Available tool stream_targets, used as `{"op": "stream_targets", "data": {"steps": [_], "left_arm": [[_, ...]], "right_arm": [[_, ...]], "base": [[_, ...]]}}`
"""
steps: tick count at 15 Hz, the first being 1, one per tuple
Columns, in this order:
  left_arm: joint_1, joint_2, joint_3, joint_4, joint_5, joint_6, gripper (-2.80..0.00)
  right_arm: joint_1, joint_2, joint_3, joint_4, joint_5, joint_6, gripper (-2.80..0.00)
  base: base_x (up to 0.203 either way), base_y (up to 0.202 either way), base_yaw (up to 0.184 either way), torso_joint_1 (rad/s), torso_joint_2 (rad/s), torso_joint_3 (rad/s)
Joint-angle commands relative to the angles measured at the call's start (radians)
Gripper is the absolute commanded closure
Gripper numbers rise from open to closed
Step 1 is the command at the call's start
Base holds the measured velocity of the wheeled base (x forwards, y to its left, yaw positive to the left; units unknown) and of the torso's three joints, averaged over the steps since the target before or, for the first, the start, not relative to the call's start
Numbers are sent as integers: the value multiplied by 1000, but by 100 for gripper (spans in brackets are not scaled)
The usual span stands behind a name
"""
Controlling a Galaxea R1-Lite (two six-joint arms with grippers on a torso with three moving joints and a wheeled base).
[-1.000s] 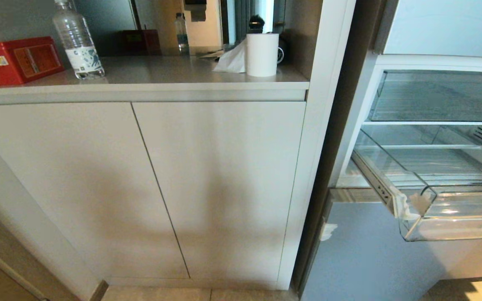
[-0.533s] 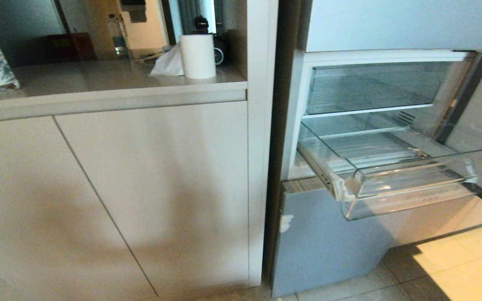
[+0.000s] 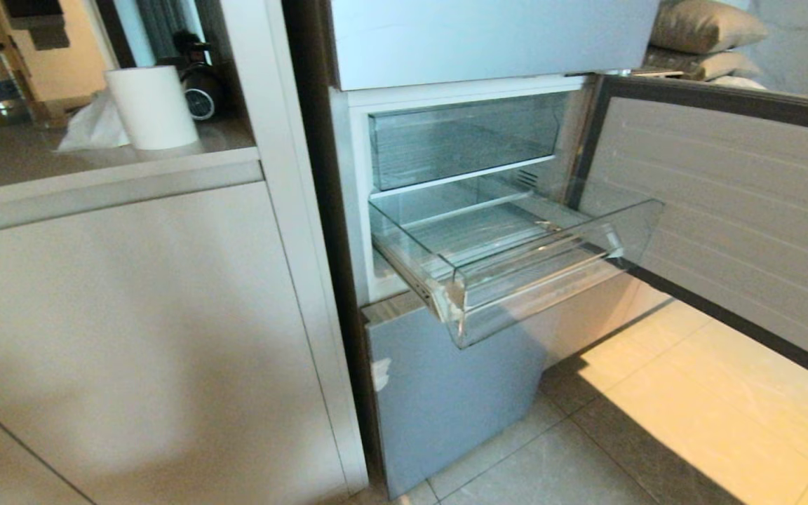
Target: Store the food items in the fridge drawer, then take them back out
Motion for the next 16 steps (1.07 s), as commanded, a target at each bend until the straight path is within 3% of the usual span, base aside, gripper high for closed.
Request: {"op": "stream_targets", "data": {"steps": [1,9,13,16], "left_arm": [[0,-1,0,1,0,0,0],[0,-1,0,1,0,0,0],[0,-1,0,-1,0,0,0],[0,-1,0,1,0,-1,0]], "right_arm": [[0,1,2,0,1,-2,0],[0,1,0,-1,-2,4,0],[-1,102,-9,-11,-8,29,0],[-22,273,-117,-13,-119,114,0]], "base": [[-1,7,-171,0,0,-5],[0,7,-175,3,1,2],[0,3,-52,2,1,1],[0,0,0,0,0,0]]}}
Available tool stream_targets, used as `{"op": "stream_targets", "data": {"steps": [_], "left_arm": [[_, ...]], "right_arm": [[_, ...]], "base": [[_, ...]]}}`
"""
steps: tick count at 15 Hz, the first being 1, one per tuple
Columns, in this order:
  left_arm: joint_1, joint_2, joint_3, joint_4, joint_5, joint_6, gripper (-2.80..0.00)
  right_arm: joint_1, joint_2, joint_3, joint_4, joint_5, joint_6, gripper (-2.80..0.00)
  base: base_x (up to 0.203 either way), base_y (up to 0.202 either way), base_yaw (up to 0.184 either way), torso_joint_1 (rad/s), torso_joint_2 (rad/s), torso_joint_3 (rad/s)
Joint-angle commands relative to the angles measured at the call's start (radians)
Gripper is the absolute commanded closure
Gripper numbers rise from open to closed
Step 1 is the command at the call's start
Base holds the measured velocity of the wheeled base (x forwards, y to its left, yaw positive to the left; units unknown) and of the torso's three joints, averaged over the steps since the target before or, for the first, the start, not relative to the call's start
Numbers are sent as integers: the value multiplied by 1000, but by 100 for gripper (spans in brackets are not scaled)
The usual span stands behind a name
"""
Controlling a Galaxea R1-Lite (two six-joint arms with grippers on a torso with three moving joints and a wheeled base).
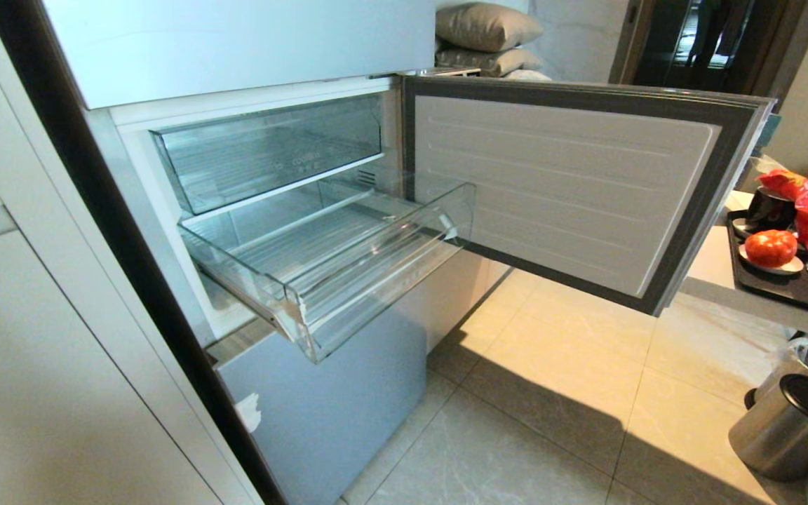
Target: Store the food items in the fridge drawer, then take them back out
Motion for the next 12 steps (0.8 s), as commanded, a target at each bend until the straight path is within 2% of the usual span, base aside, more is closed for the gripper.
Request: {"op": "stream_targets", "data": {"steps": [1,4,6,7,8,10,12], "left_arm": [[0,-1,0,1,0,1,0],[0,-1,0,0,0,1,0],[1,-1,0,0,0,1,0],[0,-1,0,1,0,1,0],[0,-1,0,1,0,1,0],[1,-1,0,1,0,1,0],[0,-1,0,0,0,1,0]], "right_arm": [[-34,215,-101,-6,-60,65,0],[-220,506,-252,-7,-75,115,0],[-433,679,-351,-24,17,110,0],[-534,758,-391,-58,83,99,-280],[-611,844,-433,-107,148,87,-280],[-715,993,-527,-195,216,74,-280],[-757,1125,-602,-328,245,66,-280]], "base": [[0,0,0,0,0,0],[0,0,0,0,0,0],[0,0,0,0,0,0],[0,0,0,0,0,0],[0,0,0,0,0,0],[0,0,0,0,0,0],[0,0,0,0,0,0]]}}
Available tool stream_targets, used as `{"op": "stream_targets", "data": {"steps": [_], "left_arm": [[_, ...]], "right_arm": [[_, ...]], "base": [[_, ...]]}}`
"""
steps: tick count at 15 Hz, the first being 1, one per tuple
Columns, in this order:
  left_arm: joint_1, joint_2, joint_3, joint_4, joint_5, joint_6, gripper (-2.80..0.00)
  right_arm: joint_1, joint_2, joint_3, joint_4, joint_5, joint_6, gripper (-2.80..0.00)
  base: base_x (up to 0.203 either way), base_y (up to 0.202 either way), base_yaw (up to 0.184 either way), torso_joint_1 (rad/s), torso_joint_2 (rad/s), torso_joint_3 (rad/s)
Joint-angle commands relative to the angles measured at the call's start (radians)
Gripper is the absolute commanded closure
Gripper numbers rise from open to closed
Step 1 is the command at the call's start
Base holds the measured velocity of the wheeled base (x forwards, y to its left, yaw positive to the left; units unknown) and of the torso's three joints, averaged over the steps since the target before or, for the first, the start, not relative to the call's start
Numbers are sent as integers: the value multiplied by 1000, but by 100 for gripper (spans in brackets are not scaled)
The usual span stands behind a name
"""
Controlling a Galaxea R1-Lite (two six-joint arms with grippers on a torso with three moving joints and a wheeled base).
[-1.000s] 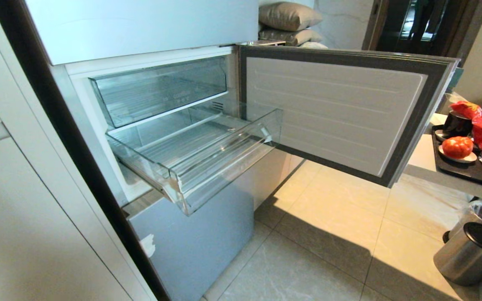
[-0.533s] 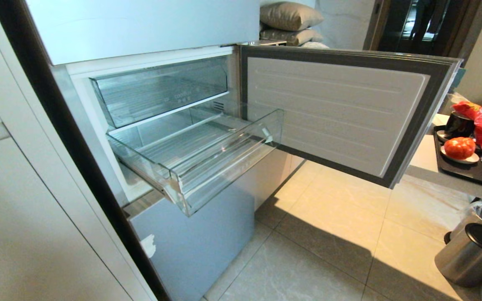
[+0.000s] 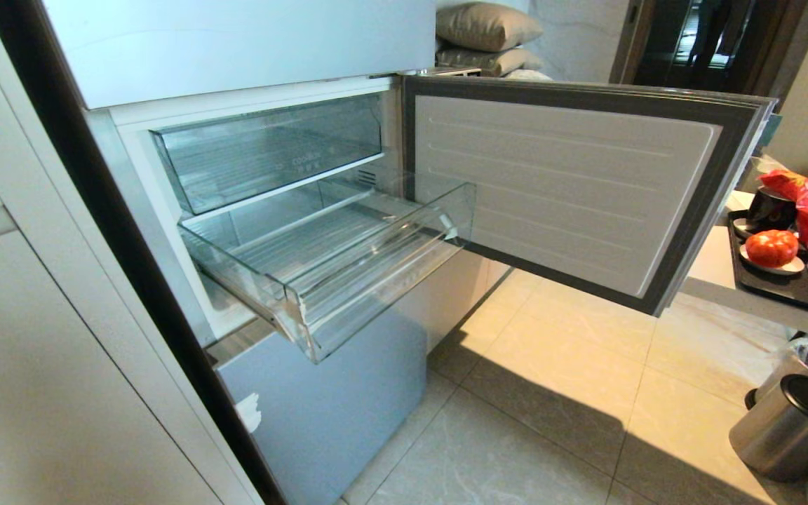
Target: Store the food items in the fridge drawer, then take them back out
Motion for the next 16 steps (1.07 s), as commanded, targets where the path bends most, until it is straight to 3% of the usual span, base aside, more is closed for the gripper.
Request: {"op": "stream_targets", "data": {"steps": [1,7,11,16], "left_arm": [[0,-1,0,1,0,0,0],[0,-1,0,1,0,0,0],[0,-1,0,0,0,0,0],[0,-1,0,-1,0,0,0]], "right_arm": [[-49,243,-78,-165,16,-3,-280],[-71,565,-145,-580,48,-21,-280],[-73,768,-275,-694,113,-26,-280],[-73,1027,-576,-765,126,-26,-280]], "base": [[0,0,0,0,0,0],[0,0,0,0,0,0],[0,0,0,0,0,0],[0,0,0,0,0,0]]}}
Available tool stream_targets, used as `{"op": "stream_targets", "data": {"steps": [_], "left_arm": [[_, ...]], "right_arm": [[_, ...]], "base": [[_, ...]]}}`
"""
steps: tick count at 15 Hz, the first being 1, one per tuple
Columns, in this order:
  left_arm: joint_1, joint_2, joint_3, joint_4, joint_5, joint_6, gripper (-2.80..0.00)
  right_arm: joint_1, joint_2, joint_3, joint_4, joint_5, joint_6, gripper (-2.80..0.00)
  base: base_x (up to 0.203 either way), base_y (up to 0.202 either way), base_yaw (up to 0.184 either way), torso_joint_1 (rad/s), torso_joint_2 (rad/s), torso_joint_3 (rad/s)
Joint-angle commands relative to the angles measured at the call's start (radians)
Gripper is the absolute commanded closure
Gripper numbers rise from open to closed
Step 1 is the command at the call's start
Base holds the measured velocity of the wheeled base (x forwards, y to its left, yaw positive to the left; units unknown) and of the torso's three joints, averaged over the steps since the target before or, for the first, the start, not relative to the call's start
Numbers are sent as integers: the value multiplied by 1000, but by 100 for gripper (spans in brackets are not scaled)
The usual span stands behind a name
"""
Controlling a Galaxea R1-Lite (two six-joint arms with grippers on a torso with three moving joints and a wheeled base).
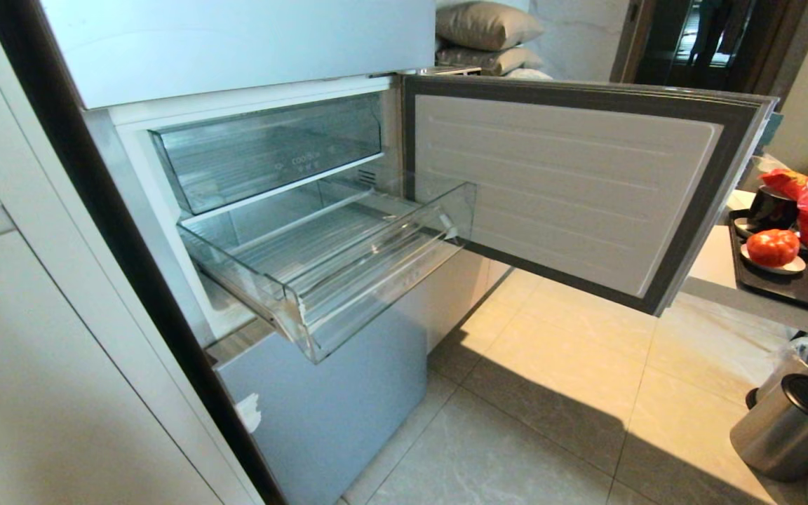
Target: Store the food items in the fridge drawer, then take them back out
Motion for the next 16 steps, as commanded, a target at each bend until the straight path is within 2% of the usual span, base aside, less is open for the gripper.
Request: {"op": "stream_targets", "data": {"steps": [1,6,10,16], "left_arm": [[0,-1,0,1,0,0,0],[0,-1,0,0,0,0,0],[0,-1,0,1,0,0,0],[0,-1,0,1,0,0,0]], "right_arm": [[-1,173,-147,-10,-2,0,-280],[-1,366,-374,-12,1,-1,-280],[-1,448,-490,0,2,-1,-280],[2,501,-546,16,6,-1,-280]], "base": [[0,0,0,0,0,0],[0,0,0,0,0,0],[0,0,0,0,0,0],[0,0,0,0,0,0]]}}
